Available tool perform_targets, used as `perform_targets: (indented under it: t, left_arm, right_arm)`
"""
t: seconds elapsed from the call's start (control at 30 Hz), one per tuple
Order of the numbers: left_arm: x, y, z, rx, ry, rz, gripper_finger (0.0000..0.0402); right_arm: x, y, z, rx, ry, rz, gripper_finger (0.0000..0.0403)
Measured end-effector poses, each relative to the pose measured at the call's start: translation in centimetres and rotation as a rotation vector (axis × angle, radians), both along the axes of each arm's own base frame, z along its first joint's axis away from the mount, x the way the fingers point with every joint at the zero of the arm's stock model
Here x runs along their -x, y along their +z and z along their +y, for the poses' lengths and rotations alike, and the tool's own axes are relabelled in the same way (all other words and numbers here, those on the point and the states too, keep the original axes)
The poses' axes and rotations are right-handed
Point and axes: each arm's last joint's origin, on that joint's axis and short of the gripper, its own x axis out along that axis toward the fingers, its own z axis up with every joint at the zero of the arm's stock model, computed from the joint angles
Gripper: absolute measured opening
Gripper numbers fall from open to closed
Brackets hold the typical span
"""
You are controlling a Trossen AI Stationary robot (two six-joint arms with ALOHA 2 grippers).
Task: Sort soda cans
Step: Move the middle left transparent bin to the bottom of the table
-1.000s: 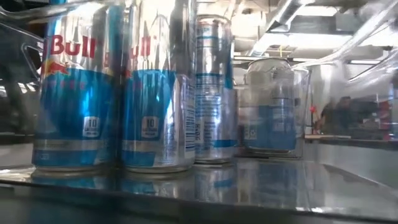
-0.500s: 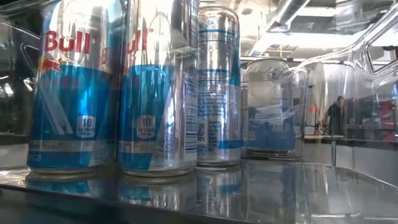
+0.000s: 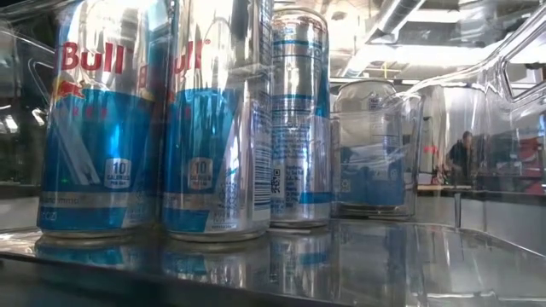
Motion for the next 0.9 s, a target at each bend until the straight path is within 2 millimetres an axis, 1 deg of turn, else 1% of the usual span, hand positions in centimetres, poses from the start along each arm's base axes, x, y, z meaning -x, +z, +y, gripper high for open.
perform_targets:
  t: [0.07, 0.2, 0.3, 0.43, 0.57, 0.73, 0.9]
  left_arm:
    - [0.0, 0.0, 0.0, -0.003, -0.003, 0.0, 0.0]
    - [0.0, 0.0, 0.0, -0.011, -0.008, -0.003, 0.0]
    - [0.0, 0.0, 0.0, -0.016, -0.01, -0.005, 0.0]
    - [0.0, 0.0, -0.1, -0.022, -0.016, -0.007, 0.0]
    - [0.1, 0.0, -0.1, -0.026, -0.016, -0.011, 0.0]
    - [0.0, 0.0, 0.0, -0.039, -0.005, -0.021, 0.0]
    - [0.0, 0.0, 0.1, -0.052, 0.011, -0.027, 0.0]
  right_arm:
    - [-0.5, -0.8, -0.3, -0.029, -0.002, 0.035, 0.0005]
    - [-0.9, -1.7, -0.6, -0.033, -0.001, 0.034, 0.0005]
    - [-1.0, -2.5, -1.0, -0.034, -0.038, 0.046, 0.0005]
    - [-1.1, -3.5, -2.2, -0.002, -0.104, 0.074, 0.0005]
    - [-0.9, -3.7, -2.9, 0.024, -0.169, 0.1, 0.0005]
    - [-0.8, -3.9, -3.3, 0.054, -0.201, 0.103, 0.0005]
    - [-0.7, -3.9, -4.1, 0.084, -0.254, 0.129, 0.0005]
